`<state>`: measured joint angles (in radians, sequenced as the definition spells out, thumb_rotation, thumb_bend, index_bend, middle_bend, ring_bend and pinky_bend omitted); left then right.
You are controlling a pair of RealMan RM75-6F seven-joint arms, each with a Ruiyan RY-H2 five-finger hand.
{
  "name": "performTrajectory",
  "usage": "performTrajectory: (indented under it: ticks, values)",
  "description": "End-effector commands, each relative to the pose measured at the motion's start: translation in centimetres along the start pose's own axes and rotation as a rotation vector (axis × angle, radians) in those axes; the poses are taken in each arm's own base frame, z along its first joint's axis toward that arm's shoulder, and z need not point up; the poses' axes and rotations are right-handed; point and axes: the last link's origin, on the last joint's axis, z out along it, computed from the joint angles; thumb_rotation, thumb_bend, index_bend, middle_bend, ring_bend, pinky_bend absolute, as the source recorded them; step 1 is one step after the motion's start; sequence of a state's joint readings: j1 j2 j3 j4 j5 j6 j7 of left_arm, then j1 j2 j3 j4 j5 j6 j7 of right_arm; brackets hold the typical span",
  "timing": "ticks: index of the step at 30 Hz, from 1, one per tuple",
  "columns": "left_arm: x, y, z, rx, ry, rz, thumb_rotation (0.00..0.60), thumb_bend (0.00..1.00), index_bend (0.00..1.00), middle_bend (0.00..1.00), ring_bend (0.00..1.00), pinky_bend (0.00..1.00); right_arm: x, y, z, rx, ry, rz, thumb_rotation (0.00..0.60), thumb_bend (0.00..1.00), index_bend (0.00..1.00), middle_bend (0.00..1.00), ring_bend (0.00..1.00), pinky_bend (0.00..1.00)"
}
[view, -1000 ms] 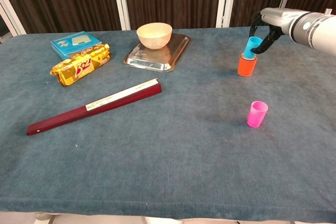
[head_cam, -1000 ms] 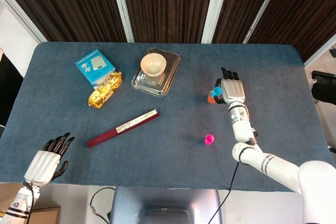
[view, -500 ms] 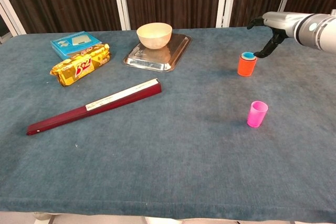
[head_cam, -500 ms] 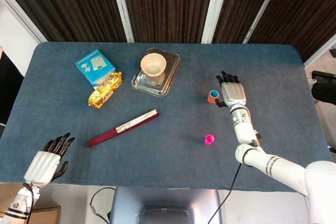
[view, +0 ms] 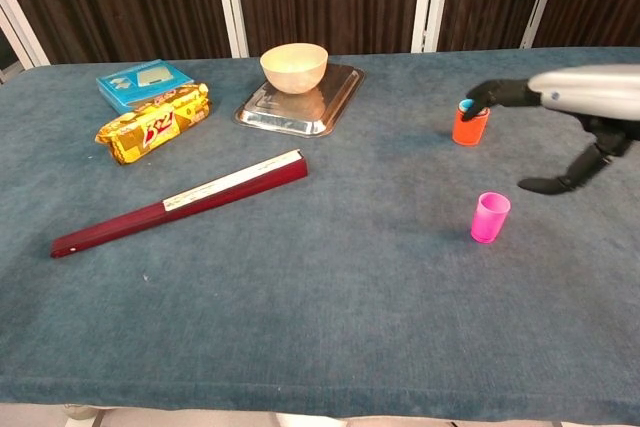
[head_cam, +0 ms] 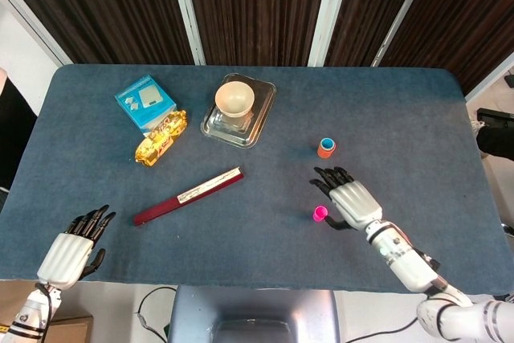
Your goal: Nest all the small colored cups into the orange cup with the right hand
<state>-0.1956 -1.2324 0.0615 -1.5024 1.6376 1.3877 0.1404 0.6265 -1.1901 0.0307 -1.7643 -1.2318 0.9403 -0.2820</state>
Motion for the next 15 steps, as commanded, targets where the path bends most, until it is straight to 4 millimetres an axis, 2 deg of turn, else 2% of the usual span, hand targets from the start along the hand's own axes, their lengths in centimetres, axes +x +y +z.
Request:
performTrajectory:
  ticks: [1,6,15]
  values:
    - [0.0,0.0,-0.1,0.001,0.002,0.000,0.600,0.48,0.00,0.00,0.09,0.19,-1.7,0.3,-0.7,-0.010,-0.045,0.009,0.600,0.45,0.29,0.01,0.00,0.00]
    - [-0.1,-0.1,-0.2,0.001,-0.008,0.002,0.600,0.48,0.00,0.00,0.09,0.19,-3.1,0.6,0.7,-0.027,-0.065,0.002,0.600,0.45,0.34,0.01,0.00,0.00]
    - [-0.1,-0.1,-0.2,0.001,-0.011,0.002,0.600,0.48,0.00,0.00,0.09,0.19,-3.9,0.2,3.0,-0.034,-0.064,-0.030,0.600,0.45,0.39,0.01,0.00,0.00]
